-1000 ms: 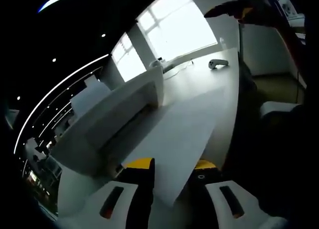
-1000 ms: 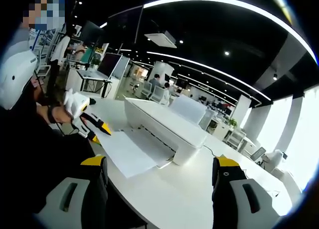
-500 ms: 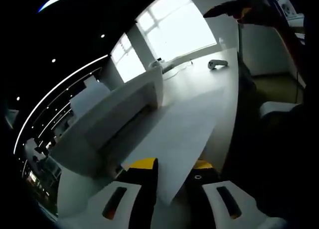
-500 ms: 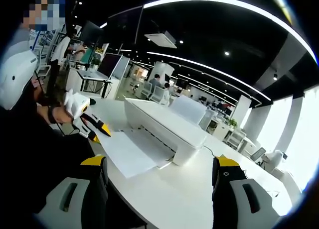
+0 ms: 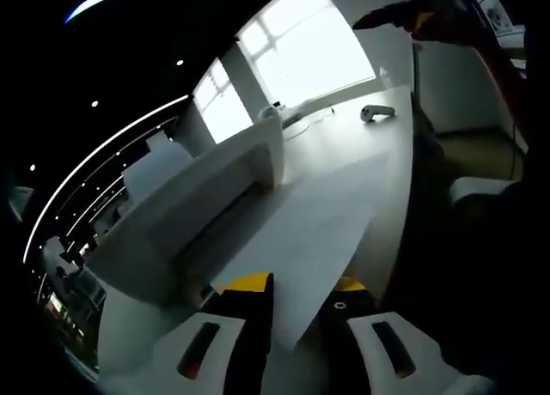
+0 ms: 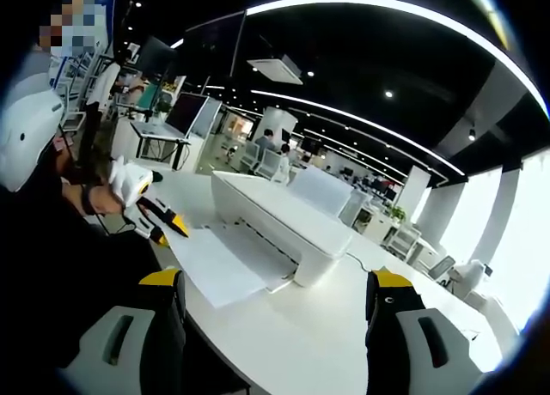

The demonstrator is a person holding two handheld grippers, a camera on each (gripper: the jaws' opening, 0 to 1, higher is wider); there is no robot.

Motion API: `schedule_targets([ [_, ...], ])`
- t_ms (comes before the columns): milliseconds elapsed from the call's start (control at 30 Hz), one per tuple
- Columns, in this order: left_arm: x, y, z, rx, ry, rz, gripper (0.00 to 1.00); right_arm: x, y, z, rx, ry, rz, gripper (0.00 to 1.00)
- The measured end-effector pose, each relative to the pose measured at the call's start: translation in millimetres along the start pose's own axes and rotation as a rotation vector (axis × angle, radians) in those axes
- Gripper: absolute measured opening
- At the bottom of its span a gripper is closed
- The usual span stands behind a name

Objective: Remove the paper from the printer output slot and place it on top of the printer

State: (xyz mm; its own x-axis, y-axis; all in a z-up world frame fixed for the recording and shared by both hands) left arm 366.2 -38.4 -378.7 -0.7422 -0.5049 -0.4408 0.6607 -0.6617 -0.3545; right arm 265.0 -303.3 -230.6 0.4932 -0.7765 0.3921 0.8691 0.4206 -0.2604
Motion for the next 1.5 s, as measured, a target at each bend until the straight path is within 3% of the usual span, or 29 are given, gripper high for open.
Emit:
schedule_targets([
  [1500, -0.5, 0.3, 6.7, 0.030, 0.017, -0.005, 0.16, -0.7, 2.5, -0.9, -0.003, 0.000, 0.007, 0.81],
])
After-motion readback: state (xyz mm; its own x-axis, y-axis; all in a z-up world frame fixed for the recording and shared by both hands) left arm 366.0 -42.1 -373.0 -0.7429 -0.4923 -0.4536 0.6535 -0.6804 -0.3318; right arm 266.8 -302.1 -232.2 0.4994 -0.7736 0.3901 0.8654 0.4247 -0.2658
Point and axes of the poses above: the point that each gripper's makers call its tool centre point, and the gripper's own axes: y roughly forward along the fingers, x roughly to its right, z roughly out of its top, the point moved 5 cm from there along -y, roughly backward along the fingers, and after that the axes turned 3 degrees about z, right-handed, at the moved point
